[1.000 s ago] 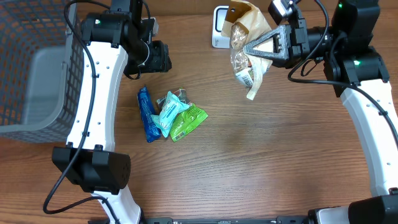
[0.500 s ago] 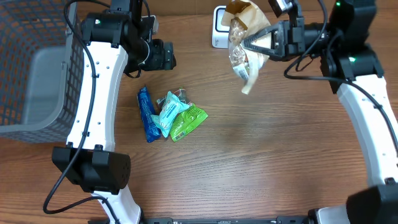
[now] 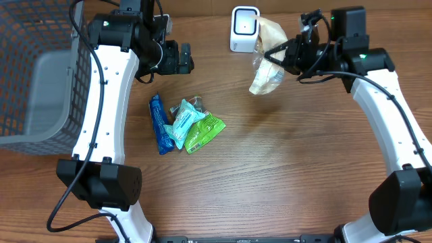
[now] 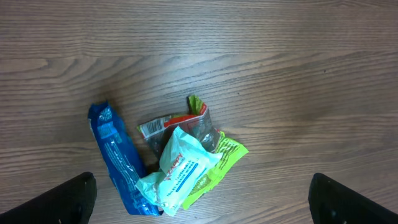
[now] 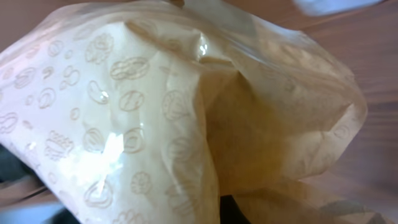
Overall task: Scan the item barcode
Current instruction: 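Hold the beige bag in front of the white scanner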
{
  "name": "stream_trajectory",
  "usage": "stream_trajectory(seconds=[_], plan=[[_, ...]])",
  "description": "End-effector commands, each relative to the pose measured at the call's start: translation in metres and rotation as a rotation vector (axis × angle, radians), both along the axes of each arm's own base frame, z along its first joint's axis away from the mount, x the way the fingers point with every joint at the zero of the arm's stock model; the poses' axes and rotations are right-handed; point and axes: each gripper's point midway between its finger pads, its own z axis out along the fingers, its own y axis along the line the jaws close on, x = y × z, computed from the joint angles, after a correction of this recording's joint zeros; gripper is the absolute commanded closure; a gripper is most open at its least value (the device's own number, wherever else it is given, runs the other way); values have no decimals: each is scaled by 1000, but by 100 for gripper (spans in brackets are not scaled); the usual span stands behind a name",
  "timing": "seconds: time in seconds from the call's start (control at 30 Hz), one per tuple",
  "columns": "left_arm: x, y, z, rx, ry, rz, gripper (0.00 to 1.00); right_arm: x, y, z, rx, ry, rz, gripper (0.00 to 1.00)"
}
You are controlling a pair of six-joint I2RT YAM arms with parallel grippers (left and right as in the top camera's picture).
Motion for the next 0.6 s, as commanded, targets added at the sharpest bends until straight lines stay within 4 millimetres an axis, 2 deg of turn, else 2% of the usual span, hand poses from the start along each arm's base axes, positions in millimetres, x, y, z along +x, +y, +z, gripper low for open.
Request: stream_trajectory(seconds=[0.0, 0.13, 0.27, 0.37, 0.43, 0.57], plan=[[1, -2, -4, -7, 10, -5, 0, 23, -22, -6, -262, -142, -130, 96], [1, -2, -4, -6, 10, -5, 0, 35, -24, -12, -481, -230, -234, 96], [1, -2, -4, -6, 10, -5, 0, 46, -18, 1, -631, -352, -351, 96], [1, -2, -4, -6, 10, -5, 0, 58, -9, 13, -663, -446, -396, 96], [1, -2, -4, -6, 10, -5, 0, 68, -5, 14, -664, -481, -426, 96], [1, -2, -4, -6, 10, -5, 0, 89, 1, 0, -658, -511, -460, 96]])
